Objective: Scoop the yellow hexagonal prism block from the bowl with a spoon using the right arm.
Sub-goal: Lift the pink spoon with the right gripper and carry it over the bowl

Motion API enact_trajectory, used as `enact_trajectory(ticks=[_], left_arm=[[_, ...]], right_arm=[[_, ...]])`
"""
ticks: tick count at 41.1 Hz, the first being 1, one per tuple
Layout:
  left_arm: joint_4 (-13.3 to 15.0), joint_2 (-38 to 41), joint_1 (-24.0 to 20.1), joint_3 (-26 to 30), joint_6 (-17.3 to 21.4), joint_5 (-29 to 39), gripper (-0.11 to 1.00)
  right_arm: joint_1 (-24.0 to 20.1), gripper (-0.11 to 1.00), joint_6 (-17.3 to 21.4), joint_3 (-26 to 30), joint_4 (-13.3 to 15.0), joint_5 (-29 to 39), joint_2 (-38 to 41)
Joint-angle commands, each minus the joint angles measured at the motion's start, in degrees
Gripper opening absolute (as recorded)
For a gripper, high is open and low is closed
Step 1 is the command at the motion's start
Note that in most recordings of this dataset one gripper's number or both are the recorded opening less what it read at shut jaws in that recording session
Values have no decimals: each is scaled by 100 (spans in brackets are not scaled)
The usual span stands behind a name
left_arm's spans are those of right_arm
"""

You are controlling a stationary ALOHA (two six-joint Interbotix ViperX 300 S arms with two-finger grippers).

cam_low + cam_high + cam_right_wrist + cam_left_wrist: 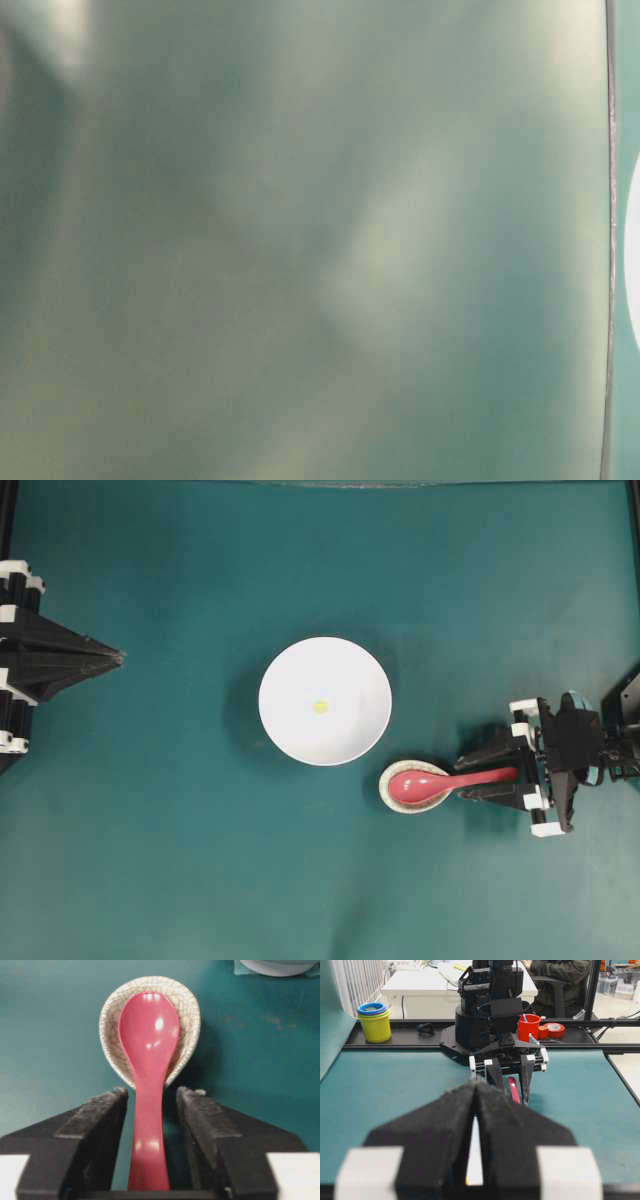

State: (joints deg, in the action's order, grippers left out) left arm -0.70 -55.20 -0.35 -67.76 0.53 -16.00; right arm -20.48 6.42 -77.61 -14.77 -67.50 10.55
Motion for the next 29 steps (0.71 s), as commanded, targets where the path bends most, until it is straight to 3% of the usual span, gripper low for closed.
enact_trajectory(ticks=[1,8,29], left_arm=[[-9,62,-9,114,9,-35,1],[-9,62,-9,123,9,-44,1],[-9,62,-9,114,9,-26,1]], right_arm=[[-18,48,0,26,-18,-44,-70],[-18,25,0,26,-18,-44,-70],[-18,25,-18,9,-18,88,-738]])
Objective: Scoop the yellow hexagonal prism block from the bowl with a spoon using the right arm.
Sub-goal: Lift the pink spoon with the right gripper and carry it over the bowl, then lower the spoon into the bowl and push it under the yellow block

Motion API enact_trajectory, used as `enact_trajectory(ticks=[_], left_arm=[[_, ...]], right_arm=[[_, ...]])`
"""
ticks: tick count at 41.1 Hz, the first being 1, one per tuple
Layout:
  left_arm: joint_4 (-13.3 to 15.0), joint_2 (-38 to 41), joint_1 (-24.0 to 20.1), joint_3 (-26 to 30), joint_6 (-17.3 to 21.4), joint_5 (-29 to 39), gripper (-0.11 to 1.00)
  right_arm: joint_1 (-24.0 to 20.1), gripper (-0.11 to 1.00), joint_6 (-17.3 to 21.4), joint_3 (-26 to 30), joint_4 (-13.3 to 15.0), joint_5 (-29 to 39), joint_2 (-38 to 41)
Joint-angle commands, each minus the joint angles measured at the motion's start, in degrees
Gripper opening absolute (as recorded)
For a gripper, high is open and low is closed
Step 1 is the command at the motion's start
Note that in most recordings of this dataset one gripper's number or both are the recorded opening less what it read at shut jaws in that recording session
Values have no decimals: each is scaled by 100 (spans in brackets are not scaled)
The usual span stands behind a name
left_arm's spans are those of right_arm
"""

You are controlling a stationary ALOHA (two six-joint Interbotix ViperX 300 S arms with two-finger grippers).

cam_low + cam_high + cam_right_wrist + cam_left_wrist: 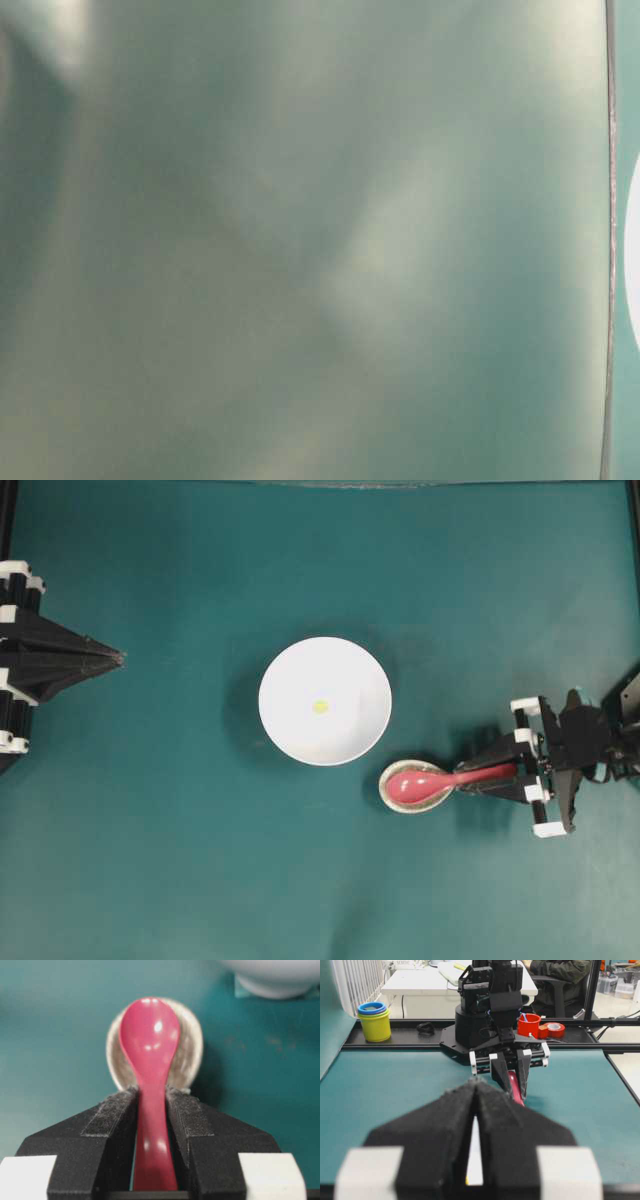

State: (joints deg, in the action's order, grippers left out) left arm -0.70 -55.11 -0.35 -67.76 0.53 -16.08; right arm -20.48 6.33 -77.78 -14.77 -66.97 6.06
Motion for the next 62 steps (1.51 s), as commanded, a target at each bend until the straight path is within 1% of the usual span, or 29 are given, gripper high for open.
enact_trajectory(ticks=[1,7,15,19,27,32,40,44,48,53,62], left_arm=[[-9,53,-9,114,9,-18,1],[-9,53,-9,114,9,-9,1],[-9,53,-9,114,9,-18,1],[-9,53,-9,114,9,-9,1],[-9,53,-9,114,9,-9,1],[-9,53,-9,114,9,-9,1],[-9,53,-9,105,9,-9,1],[-9,53,-9,114,0,-9,1],[-9,53,-9,114,0,-9,1],[-9,62,-9,114,0,-9,1],[-9,53,-9,105,0,-9,1]], right_arm=[[-9,25,-9,26,-26,97,-378],[79,25,-26,105,-26,624,-870],[343,25,-141,360,-26,1837,-1679],[510,25,-281,554,-26,2479,-2039],[984,25,-527,1046,-18,3744,-2593],[1389,25,-633,1512,26,4755,-2769],[1925,25,-853,2399,132,6521,-2760],[2206,25,-896,2769,141,7172,-2689],[2461,25,-896,3067,141,7664,-2540],[2663,25,-905,3419,141,8200,-2294],[2821,25,-923,4061,185,9220,-1731]])
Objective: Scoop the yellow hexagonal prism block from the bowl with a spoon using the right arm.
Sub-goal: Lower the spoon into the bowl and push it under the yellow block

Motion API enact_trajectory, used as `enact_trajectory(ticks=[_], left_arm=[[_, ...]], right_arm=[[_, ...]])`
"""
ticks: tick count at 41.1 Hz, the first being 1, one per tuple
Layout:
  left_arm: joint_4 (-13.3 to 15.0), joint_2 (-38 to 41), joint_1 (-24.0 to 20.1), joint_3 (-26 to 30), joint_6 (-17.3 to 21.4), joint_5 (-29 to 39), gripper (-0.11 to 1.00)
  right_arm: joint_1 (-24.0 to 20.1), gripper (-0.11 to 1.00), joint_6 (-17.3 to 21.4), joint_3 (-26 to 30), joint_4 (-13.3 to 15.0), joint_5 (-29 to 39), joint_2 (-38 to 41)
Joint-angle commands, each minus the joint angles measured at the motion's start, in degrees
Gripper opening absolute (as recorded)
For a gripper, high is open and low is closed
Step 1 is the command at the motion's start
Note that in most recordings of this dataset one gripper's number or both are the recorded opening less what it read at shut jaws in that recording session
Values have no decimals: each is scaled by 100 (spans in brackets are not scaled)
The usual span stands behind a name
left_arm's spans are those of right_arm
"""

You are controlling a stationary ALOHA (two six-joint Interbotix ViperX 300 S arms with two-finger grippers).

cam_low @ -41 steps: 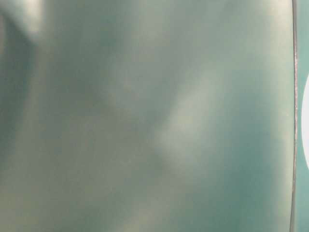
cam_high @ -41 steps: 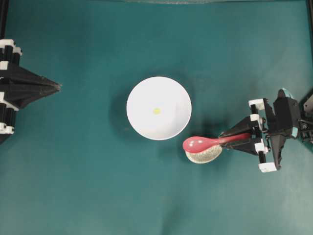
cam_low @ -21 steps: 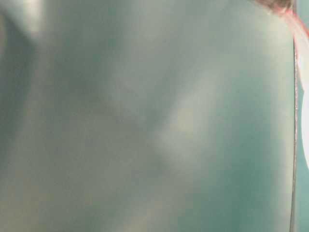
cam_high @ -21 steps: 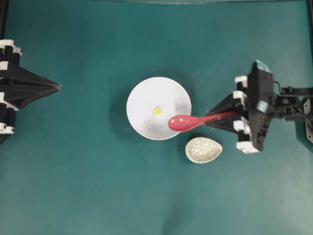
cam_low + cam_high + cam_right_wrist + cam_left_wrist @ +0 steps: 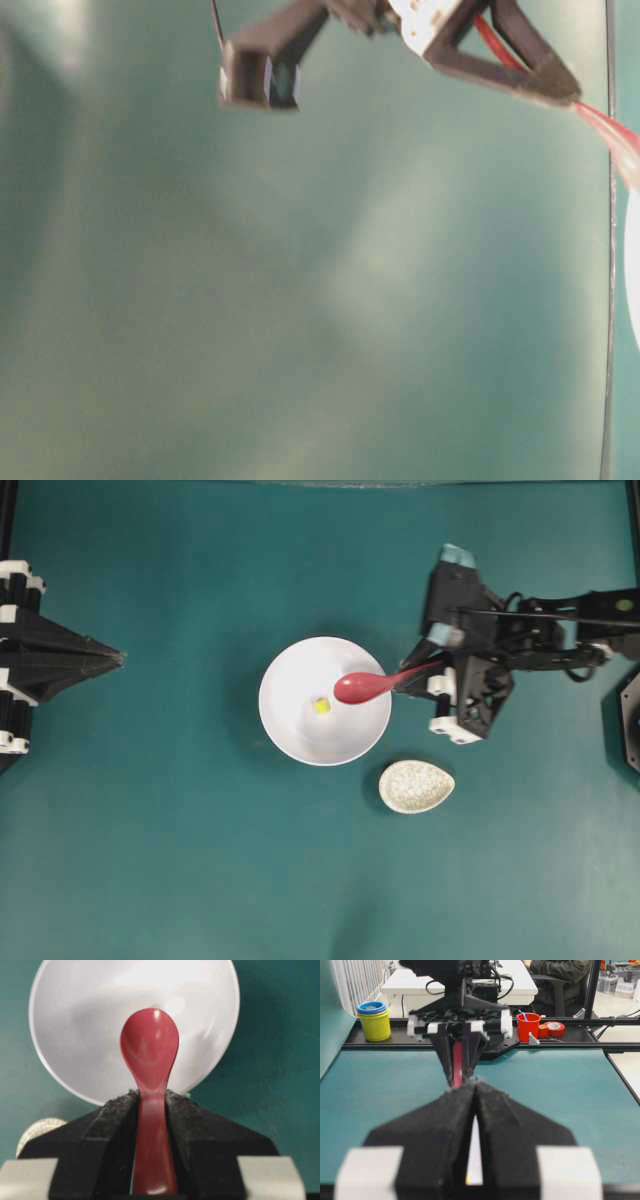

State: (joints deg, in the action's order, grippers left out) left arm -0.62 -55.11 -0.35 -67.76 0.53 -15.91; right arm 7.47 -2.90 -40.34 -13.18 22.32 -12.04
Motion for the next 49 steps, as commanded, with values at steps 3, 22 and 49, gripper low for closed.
enact_trajectory(ticks=[3,22,49], left_arm=[[-18,53,-9,114,0,-26,1],[-18,53,-9,105,0,-26,1],[-18,53,-9,105,9,-26,1]], right_arm=[[26,25,0,519,97,606,264],[26,25,18,1020,202,1160,782],[-35,25,-9,1204,202,809,1274]])
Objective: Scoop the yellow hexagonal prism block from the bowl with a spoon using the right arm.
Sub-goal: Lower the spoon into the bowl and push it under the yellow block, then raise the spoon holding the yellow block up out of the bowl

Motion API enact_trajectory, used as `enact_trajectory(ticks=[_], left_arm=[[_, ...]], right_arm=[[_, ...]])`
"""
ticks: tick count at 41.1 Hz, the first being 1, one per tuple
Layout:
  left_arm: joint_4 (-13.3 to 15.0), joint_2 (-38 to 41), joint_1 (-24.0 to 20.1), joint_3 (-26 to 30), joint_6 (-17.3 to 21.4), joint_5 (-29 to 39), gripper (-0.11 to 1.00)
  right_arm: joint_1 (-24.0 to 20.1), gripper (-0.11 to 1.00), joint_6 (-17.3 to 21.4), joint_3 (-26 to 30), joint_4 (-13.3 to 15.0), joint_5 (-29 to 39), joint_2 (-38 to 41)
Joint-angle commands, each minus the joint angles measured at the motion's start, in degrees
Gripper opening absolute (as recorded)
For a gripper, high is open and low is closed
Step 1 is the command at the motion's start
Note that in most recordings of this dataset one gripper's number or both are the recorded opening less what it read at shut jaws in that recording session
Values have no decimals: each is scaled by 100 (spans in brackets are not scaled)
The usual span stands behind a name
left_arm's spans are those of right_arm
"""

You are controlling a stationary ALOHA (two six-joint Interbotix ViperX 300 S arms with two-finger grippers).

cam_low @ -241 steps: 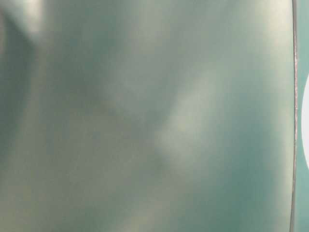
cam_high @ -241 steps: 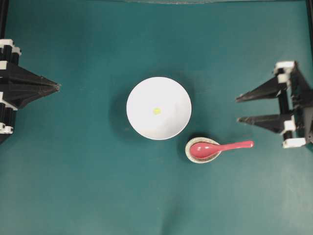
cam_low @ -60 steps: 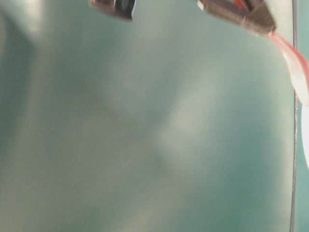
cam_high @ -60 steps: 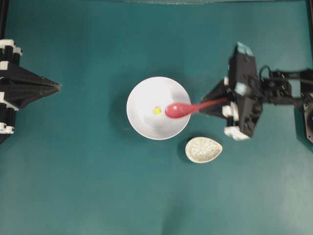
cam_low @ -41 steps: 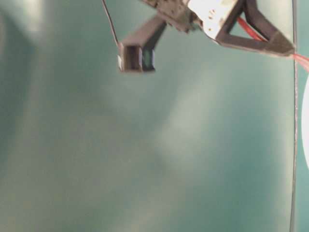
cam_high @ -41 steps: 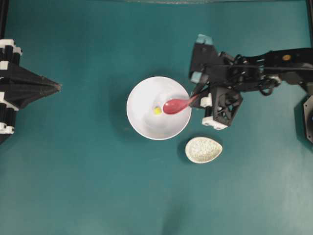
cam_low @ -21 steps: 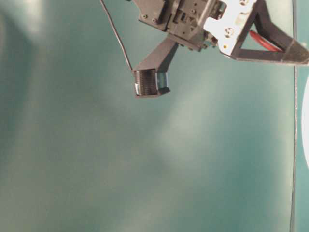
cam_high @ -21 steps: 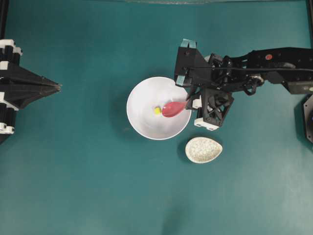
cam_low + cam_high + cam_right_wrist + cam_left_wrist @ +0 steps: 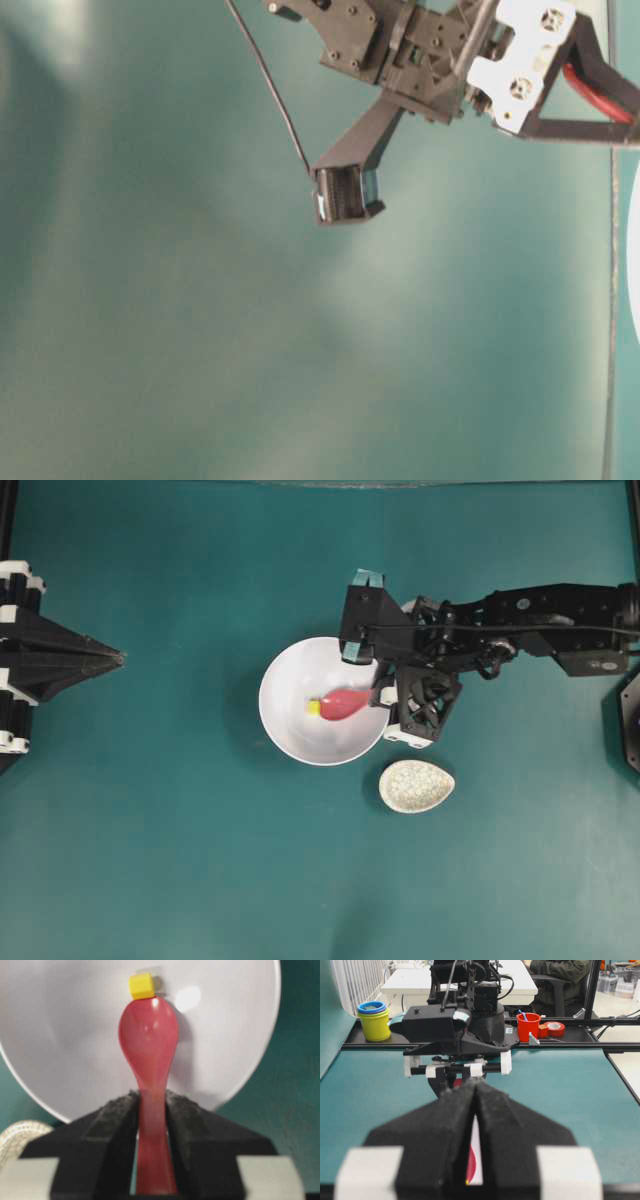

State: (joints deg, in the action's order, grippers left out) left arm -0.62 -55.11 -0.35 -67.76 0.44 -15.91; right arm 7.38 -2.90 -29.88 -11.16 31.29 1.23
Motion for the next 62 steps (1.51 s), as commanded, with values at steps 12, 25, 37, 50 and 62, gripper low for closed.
enact_trajectory(ticks=[12,25,37,50,62], left_arm=[[-18,53,-9,105,18,-26,1],[-18,53,-9,97,18,-26,1],[-18,53,-9,97,18,-26,1],[-18,53,-9,97,18,-18,1],[-18,53,-9,97,18,18,1]], right_arm=[[-132,25,-9,352,0,-360,97],[-149,25,-9,387,-26,-896,114],[-141,25,-9,387,-26,-1090,114],[-149,25,26,360,-35,-1239,0],[-141,25,62,193,-44,-1503,-149]])
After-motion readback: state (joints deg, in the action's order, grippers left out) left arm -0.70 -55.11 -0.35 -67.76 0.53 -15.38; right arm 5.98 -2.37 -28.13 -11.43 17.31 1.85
